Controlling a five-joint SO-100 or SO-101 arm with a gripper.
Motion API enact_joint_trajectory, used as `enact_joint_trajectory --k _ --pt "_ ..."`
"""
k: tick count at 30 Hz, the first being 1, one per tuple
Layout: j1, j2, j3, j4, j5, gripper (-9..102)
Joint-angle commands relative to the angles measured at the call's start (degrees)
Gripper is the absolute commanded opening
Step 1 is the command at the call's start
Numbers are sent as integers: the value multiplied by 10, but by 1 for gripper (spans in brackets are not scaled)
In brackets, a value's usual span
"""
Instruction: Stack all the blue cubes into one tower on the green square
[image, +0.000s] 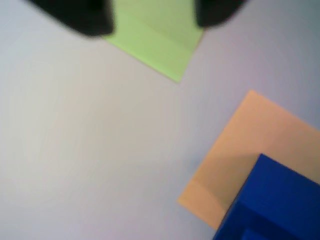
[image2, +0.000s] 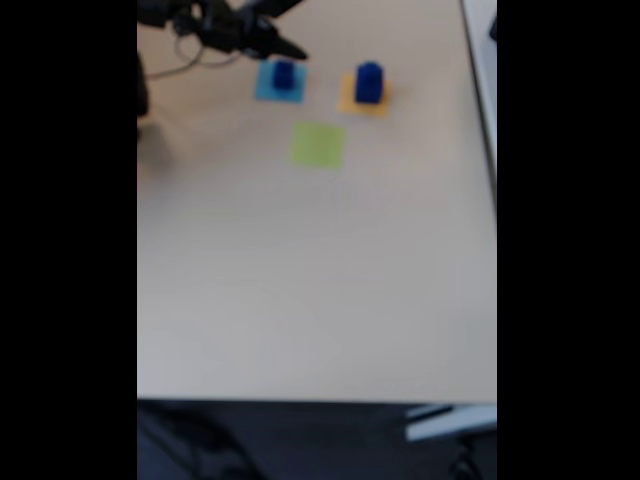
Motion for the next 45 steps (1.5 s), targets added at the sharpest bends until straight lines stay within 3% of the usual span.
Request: enact_joint_trajectory --k 1,45 --pt "0 16 -31 4 11 9" --pt "-13 -105 -178 87 83 20"
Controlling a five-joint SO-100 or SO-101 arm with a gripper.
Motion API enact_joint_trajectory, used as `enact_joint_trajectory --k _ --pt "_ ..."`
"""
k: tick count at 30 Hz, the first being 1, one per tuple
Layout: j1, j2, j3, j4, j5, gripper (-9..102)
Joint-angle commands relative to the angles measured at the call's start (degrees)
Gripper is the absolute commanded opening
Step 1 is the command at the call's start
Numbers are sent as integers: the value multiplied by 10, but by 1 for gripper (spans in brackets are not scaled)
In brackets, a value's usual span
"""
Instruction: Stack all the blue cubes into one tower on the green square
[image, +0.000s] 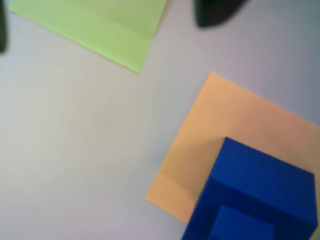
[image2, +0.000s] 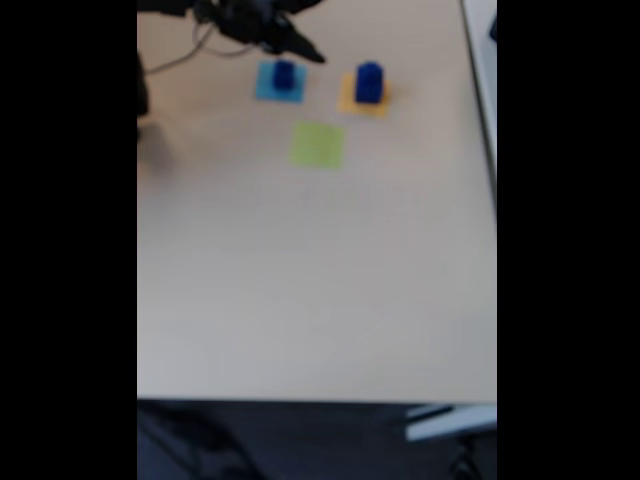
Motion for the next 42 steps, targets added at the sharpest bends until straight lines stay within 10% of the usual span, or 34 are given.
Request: enact_joint_trajectory --k 1,42 --pt "0 6 -33 4 4 20" --pt "-18 -151 -225 45 46 27"
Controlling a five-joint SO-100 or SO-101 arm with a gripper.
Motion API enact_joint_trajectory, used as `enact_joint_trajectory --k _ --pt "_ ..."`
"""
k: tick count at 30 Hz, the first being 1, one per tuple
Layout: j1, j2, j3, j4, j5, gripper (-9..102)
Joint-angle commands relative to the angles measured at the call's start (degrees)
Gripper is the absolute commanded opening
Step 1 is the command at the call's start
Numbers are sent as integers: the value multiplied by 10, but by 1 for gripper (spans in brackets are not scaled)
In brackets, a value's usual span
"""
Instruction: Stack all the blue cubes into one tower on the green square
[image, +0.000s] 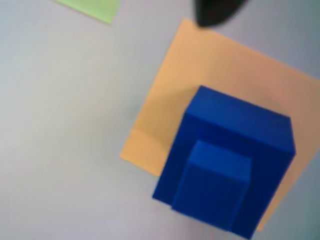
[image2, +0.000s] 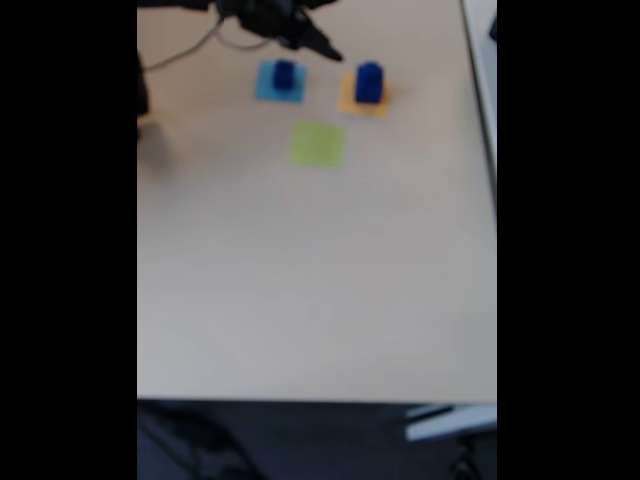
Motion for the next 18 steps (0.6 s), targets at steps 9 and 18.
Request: enact_joint_trajectory --k 9,18 --pt "3 -112 -156 5 56 28" --pt "-13 -213 -254 4 127 29"
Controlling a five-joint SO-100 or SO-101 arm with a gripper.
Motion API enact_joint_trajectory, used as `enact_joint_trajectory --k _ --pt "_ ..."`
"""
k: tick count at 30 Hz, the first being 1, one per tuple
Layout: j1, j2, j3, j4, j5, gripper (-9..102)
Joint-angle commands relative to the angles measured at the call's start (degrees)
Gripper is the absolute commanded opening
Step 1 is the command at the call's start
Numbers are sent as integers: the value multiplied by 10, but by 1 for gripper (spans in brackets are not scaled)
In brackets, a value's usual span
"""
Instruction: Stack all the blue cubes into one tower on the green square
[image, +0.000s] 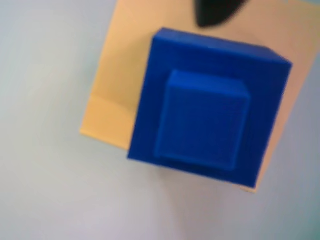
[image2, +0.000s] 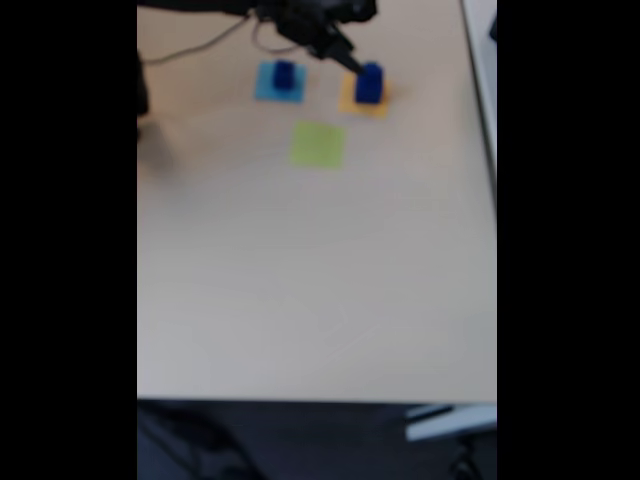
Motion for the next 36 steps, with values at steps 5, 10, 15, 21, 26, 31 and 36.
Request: enact_joint_trajectory --k 5,10,15,21,26,31,36 --pt "-22 -40 -143 34 36 30" --pt "-40 -81 -231 85 76 31" --pt "-55 -105 -245 95 120 31" --pt "-53 -137 -250 94 120 32" --pt "-45 -150 -247 94 119 33" --pt "-33 -156 -246 97 112 33" --pt "-26 -171 -253 94 111 32"
